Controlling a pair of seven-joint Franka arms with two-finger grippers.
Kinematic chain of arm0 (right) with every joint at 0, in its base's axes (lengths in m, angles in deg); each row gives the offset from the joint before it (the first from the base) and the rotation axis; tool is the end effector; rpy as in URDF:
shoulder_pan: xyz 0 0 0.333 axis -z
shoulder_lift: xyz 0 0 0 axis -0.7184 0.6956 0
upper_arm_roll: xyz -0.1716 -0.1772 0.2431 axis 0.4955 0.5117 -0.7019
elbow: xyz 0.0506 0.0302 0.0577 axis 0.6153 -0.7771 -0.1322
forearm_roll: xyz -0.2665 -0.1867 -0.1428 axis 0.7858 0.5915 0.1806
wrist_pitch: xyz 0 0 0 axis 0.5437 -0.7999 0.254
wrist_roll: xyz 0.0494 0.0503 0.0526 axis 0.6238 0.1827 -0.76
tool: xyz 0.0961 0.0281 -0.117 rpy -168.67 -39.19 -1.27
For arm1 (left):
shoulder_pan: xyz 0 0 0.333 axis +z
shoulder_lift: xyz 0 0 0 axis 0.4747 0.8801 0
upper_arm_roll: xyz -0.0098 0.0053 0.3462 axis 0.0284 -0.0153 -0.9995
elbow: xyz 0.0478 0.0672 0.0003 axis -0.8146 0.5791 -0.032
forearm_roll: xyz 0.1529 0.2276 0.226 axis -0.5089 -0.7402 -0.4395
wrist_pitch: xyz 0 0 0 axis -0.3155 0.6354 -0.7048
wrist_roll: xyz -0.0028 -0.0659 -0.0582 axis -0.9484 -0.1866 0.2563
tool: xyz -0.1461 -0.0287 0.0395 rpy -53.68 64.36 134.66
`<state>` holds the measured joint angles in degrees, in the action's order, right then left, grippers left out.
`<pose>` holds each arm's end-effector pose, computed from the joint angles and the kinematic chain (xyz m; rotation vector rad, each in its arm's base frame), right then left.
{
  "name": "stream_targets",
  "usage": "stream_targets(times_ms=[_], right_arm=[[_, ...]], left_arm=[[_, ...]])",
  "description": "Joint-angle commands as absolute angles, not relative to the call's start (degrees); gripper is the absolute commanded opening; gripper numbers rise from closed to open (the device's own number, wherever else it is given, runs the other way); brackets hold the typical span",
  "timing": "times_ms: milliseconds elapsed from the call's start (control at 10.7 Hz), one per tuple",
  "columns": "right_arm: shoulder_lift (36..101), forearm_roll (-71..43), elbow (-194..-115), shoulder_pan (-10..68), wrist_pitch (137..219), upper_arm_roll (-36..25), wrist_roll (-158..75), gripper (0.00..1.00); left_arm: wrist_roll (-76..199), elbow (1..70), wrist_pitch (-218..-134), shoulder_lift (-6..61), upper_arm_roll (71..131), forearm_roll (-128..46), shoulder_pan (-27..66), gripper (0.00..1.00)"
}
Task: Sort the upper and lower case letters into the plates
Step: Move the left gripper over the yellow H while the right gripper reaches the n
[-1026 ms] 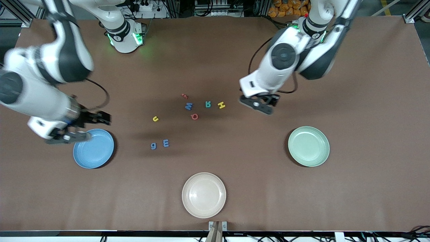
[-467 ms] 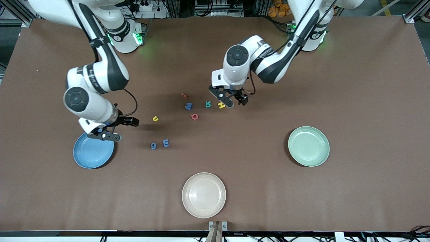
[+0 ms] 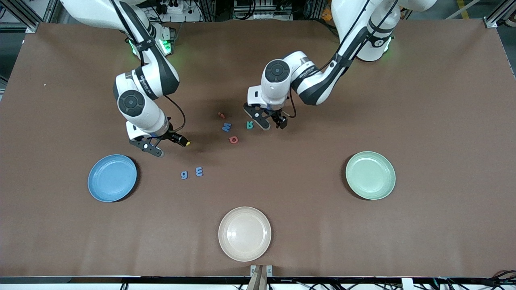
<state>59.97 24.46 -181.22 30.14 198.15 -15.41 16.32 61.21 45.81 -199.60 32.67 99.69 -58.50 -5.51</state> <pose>0.4941 0.1830 0.2746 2.9792 -0.8308 -0.0981 0.4039 -0.4697 0.2299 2.8203 -1.2651 -0.0119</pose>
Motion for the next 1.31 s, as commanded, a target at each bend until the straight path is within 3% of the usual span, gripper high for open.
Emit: stream_targets(times_ms=[0, 187, 840, 1213], right_arm=[[59.82, 24.44, -182.93, 29.58, 200.78, -15.18, 21.1, 1.0], [61.58, 24.44, -185.82, 29.49, 208.41, -15.18, 25.38, 1.0], [68.35, 24.44, -185.48, 26.41, 215.82, -15.18, 36.13, 1.0], [68.97, 24.62, -185.57, 26.32, 215.83, -15.09, 35.96, 1.0]], left_arm=[[59.88, 45.99, -203.76, 35.76, 99.72, -61.77, -5.14, 1.0], [58.12, 45.9, -204.48, 36.3, 99.72, -61.77, -5.5, 0.96], [56.28, 45.81, -206.15, 37.8, 99.46, -64.23, -6.81, 0.74], [55.65, 45.2, -206.23, 38.58, 99.46, -65.64, -6.81, 0.72]])
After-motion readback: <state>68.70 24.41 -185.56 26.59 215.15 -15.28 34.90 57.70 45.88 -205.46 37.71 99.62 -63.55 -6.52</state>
